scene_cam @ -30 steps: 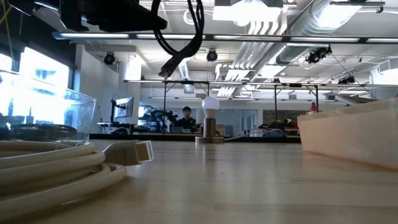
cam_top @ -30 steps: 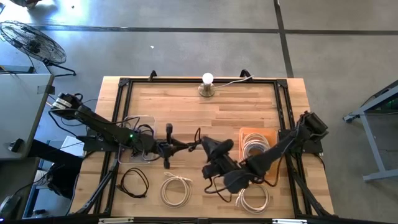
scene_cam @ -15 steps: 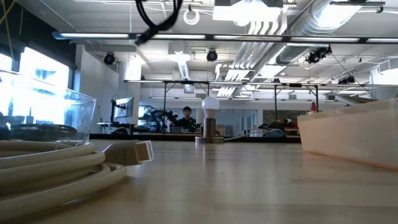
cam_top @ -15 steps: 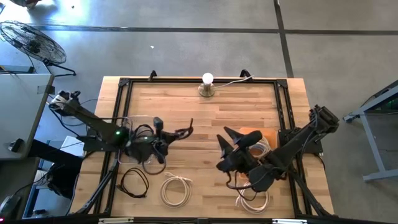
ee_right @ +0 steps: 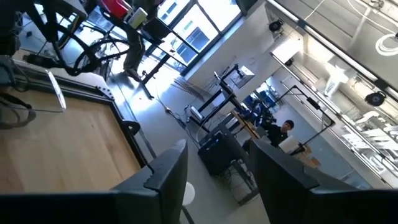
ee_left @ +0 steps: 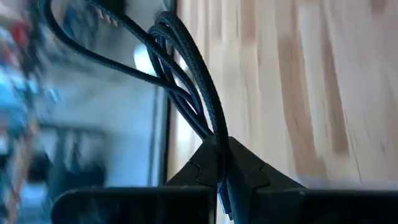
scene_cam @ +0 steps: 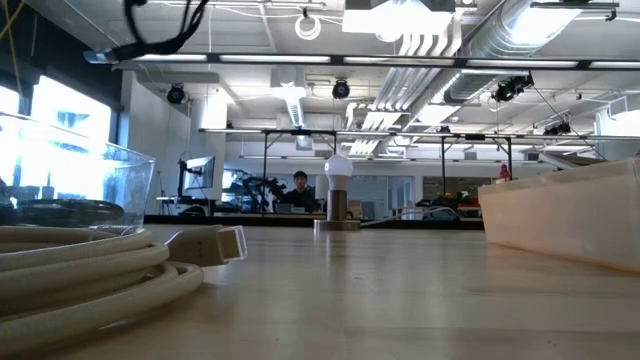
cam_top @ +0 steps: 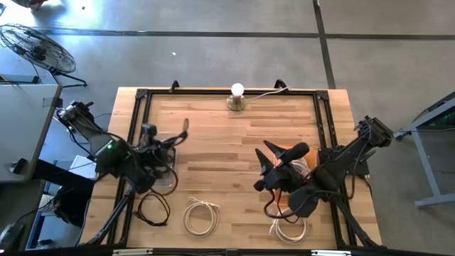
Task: Pick & Place USB Port
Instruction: Put the black USB cable into the transparent bin
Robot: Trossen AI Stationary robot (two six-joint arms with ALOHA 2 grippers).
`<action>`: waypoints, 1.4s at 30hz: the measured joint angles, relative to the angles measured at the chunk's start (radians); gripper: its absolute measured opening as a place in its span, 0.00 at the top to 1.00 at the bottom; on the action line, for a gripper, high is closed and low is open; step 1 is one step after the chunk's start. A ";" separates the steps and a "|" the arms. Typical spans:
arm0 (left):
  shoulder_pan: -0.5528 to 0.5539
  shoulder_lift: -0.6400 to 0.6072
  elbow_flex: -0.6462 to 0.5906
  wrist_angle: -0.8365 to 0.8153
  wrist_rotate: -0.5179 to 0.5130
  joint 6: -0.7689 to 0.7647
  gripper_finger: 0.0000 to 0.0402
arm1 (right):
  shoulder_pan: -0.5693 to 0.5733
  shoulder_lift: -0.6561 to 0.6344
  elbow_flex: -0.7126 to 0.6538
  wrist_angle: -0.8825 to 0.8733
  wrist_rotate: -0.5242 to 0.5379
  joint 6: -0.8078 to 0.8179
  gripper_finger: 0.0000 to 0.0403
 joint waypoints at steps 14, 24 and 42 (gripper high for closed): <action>0.000 0.037 -0.028 -0.110 0.379 -0.345 0.98 | -0.003 0.001 0.000 -0.074 -0.132 0.140 0.60; 0.000 0.086 -0.168 -0.110 0.637 -0.459 0.98 | -0.003 0.001 0.000 -0.128 -0.143 0.196 0.60; 0.000 0.085 -0.235 -0.109 0.634 -0.423 0.78 | -0.003 0.001 0.000 -0.149 -0.217 0.222 0.61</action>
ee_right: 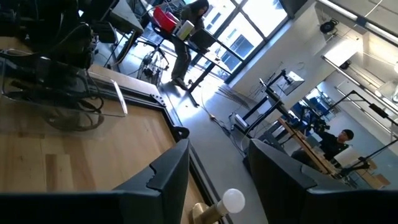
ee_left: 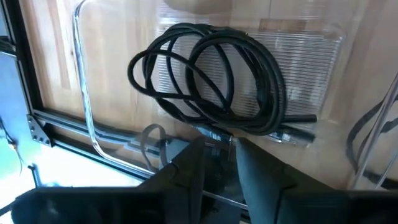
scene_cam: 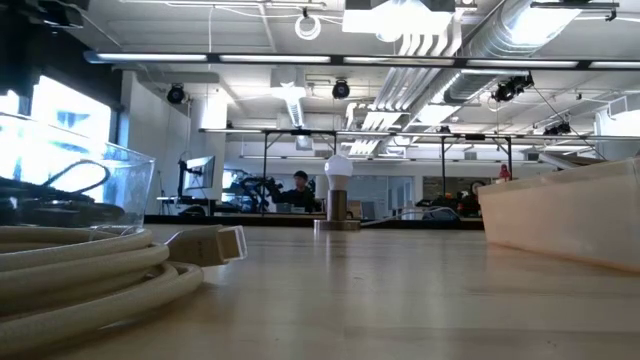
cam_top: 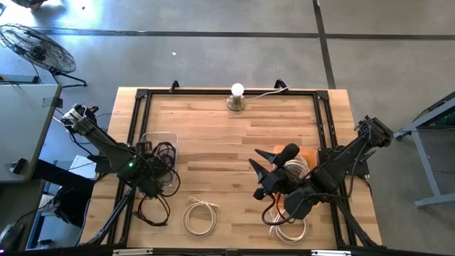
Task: Pick & Place USB Port
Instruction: Put the black USB cable into the transparent bin
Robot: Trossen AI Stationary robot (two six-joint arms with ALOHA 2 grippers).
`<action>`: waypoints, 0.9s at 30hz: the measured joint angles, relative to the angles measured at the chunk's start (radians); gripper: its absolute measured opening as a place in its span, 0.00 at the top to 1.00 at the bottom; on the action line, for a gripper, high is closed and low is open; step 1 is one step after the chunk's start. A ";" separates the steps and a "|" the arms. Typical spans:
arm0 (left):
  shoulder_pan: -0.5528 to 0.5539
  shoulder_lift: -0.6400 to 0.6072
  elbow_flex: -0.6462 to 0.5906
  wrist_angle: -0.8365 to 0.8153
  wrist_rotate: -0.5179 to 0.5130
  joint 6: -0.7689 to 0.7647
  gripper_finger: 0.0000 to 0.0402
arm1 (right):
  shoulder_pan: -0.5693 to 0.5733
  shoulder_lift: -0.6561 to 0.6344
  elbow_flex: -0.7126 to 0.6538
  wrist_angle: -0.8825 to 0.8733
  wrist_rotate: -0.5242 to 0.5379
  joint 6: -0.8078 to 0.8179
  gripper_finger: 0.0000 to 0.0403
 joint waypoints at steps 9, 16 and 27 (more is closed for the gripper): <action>0.000 0.000 0.056 0.112 0.069 0.138 0.68 | -0.001 0.000 0.000 -0.051 0.000 0.036 0.61; -0.004 0.000 0.076 0.373 0.297 0.372 0.68 | -0.019 0.000 0.000 -0.195 -0.022 0.189 0.61; -0.170 0.073 0.076 0.376 0.248 0.474 0.68 | -0.080 0.001 0.000 -0.265 -0.331 0.329 0.61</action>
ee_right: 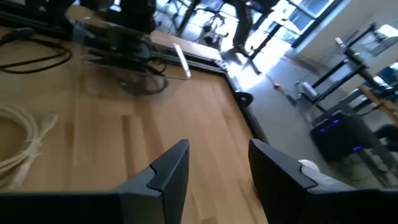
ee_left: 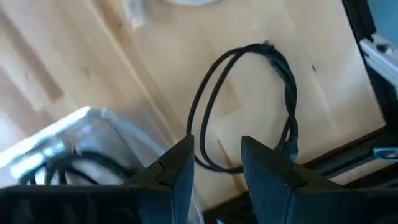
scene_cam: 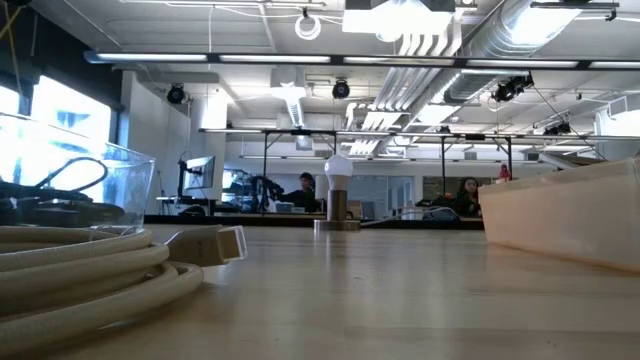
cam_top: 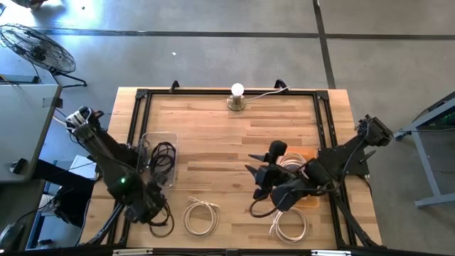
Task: Pick & Place USB Port
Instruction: Put the black USB cable into the transparent bin
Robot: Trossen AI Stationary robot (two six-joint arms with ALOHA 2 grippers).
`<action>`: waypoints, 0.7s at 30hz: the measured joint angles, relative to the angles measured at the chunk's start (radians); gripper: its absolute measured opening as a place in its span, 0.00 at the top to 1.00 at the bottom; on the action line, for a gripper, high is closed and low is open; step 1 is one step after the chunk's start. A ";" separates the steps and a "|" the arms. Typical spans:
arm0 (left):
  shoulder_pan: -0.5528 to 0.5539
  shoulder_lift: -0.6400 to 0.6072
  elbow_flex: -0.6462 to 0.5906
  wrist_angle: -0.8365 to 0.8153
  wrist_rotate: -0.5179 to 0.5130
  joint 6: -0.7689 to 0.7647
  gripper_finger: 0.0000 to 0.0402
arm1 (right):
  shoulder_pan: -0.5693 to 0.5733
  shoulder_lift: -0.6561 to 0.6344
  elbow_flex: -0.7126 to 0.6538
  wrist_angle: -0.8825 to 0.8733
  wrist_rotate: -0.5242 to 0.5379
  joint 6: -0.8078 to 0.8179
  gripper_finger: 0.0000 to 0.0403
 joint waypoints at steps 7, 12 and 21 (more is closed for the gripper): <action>-0.055 0.100 0.000 0.093 -0.119 0.183 0.68 | -0.019 0.000 0.000 0.002 -0.035 0.000 0.62; -0.053 0.164 0.000 0.093 -0.198 0.186 0.68 | -0.026 0.000 0.000 0.003 -0.035 0.000 0.62; -0.053 0.258 0.000 0.092 -0.134 0.183 0.68 | -0.025 0.000 0.000 0.003 -0.035 0.007 0.62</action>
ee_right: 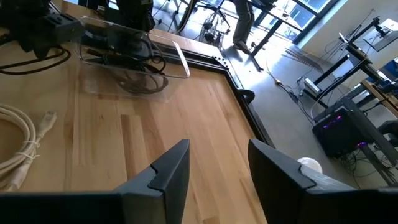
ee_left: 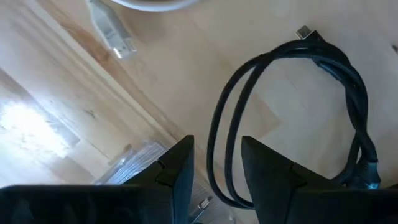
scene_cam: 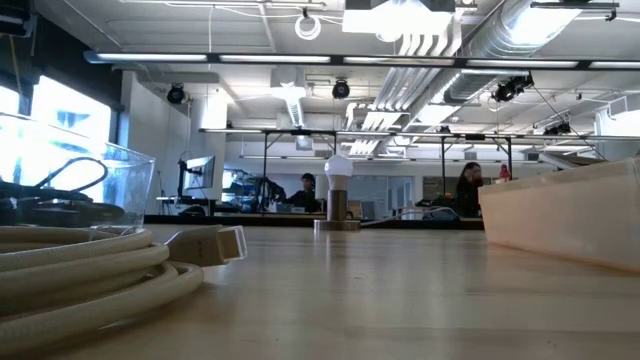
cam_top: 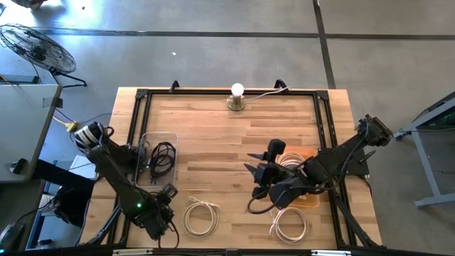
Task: Pick & Place USB Port
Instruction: Put the black USB cable into the transparent bin
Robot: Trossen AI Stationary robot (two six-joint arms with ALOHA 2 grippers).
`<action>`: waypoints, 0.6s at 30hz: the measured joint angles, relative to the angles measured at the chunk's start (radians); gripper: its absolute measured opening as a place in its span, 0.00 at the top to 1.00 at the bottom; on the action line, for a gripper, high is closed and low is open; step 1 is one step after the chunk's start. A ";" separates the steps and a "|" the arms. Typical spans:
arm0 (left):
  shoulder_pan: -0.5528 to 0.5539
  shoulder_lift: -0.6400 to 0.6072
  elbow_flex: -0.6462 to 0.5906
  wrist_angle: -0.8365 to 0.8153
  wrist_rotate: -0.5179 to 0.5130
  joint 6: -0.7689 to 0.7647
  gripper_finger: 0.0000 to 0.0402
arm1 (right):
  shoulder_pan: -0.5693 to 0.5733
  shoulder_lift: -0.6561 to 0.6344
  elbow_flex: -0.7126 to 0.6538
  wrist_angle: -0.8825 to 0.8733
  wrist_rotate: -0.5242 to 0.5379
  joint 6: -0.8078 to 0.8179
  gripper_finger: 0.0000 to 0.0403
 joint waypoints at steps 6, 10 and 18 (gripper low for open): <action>0.000 0.035 0.000 0.008 0.025 0.000 0.68 | 0.000 0.000 0.000 0.000 -0.018 0.001 0.62; 0.000 0.052 0.000 0.010 0.052 -0.001 0.68 | 0.000 0.000 0.000 0.000 -0.034 0.013 0.62; 0.000 0.062 -0.001 0.057 0.043 -0.005 0.68 | 0.000 0.000 0.000 0.000 -0.034 0.025 0.62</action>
